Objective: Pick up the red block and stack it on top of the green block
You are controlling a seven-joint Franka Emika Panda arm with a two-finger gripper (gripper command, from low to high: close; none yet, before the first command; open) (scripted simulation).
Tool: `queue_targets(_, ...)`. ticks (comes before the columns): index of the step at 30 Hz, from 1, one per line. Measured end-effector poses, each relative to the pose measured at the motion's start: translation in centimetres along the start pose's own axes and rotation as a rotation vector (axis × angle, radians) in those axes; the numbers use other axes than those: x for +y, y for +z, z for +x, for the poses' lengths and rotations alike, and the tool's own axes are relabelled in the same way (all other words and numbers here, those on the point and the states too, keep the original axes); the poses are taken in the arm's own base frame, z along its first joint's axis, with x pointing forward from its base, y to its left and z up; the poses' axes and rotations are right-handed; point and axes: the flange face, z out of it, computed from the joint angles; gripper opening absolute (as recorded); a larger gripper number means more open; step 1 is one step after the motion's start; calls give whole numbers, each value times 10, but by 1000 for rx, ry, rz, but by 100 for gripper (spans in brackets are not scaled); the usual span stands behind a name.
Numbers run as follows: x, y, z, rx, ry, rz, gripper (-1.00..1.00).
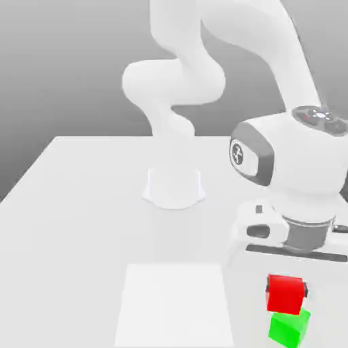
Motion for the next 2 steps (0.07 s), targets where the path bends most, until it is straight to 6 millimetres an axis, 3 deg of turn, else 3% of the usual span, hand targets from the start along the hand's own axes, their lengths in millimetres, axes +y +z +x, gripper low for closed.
queue_targets(2,0,0,0,0,0,0,100)
